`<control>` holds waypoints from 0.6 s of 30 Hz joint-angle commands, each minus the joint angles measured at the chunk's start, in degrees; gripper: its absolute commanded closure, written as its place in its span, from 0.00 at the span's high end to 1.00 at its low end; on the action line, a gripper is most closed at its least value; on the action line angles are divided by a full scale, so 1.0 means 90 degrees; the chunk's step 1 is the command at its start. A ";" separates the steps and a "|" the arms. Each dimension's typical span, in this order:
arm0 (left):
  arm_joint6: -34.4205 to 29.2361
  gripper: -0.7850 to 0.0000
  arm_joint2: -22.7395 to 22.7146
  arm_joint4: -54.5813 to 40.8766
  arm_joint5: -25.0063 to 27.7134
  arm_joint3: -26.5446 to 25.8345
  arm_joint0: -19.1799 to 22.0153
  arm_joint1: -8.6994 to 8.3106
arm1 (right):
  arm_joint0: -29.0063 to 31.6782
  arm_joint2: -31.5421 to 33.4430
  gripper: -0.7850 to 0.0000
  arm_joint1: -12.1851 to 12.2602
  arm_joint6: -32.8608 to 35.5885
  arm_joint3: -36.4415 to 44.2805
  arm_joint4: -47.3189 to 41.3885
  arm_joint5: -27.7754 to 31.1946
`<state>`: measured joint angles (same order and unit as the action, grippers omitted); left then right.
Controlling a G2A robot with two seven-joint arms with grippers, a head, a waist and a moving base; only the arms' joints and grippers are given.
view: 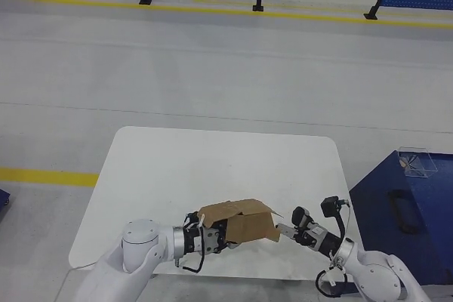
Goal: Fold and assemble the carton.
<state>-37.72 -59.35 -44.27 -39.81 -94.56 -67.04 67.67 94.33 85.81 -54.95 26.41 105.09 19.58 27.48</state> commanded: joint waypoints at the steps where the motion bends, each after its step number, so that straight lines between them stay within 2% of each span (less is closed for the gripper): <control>1: 0.0086 0.00 0.0024 -0.0062 -0.0010 0.0044 0.0036 0.0012 | 0.0076 0.0021 1.00 0.0003 0.0052 0.0122 -0.0034 0.0013; 6: 0.0123 0.00 0.0106 -0.0093 0.0093 0.0039 0.0072 0.0027 | 0.0043 -0.0090 1.00 -0.0011 0.0108 0.0145 0.0081 -0.0059; 18: -0.0502 0.00 -0.0027 0.0164 0.0678 -0.0245 -0.0182 -0.0083 | -0.0176 0.0184 1.00 -0.0012 -0.0034 -0.0453 0.0076 -0.0115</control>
<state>-41.44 -59.71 -43.36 -34.01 -96.54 -68.54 67.03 92.87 87.54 -55.04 25.98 101.26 20.24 26.32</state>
